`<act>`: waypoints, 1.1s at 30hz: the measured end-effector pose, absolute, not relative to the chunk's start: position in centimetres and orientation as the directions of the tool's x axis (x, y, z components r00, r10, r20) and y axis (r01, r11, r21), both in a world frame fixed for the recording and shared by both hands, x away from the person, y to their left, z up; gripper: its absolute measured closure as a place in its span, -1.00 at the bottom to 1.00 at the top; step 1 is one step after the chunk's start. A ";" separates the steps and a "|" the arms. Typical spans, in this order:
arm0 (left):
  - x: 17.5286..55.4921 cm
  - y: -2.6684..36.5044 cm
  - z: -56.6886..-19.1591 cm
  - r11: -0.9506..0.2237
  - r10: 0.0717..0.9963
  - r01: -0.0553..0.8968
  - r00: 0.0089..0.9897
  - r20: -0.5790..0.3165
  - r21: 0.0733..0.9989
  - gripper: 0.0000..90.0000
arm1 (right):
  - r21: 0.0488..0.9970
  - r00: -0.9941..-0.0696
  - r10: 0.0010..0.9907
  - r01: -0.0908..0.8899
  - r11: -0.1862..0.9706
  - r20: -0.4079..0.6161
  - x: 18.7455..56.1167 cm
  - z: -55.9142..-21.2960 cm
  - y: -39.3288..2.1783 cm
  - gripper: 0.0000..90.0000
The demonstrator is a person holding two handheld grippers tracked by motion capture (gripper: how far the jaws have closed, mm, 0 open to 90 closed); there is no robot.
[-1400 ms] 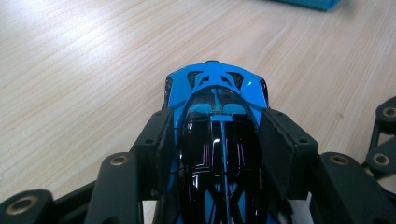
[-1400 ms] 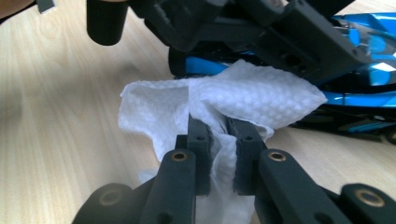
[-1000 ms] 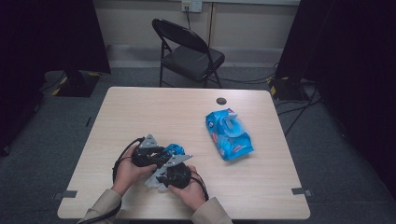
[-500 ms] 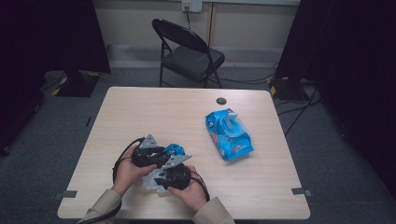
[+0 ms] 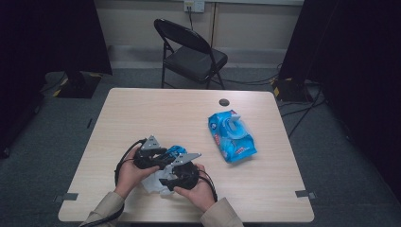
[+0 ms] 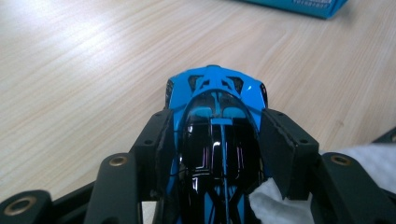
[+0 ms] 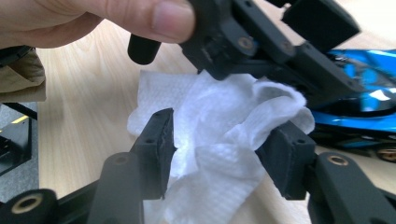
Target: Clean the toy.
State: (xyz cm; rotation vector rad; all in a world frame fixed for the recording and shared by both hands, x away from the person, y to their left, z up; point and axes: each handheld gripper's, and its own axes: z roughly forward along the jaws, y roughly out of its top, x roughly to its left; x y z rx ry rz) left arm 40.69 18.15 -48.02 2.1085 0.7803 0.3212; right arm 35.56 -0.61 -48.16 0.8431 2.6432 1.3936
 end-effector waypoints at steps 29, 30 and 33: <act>33.6 18.3 -45.7 -0.477 0.519 0.375 0.850 -0.089 0.795 0.00 | 0.826 -0.748 0.643 0.460 0.325 0.164 40.1 -44.7 -5.1 -0.31; 33.3 18.3 -45.8 -0.485 0.513 0.371 0.854 -0.086 0.792 0.03 | 0.825 -0.753 0.639 0.455 0.336 0.155 40.3 -44.6 -4.9 -0.32; 32.6 18.2 -46.4 -0.496 0.514 0.374 0.854 -0.082 0.783 0.09 | 0.824 -0.766 0.630 0.437 0.360 0.131 40.7 -44.5 -4.2 -0.32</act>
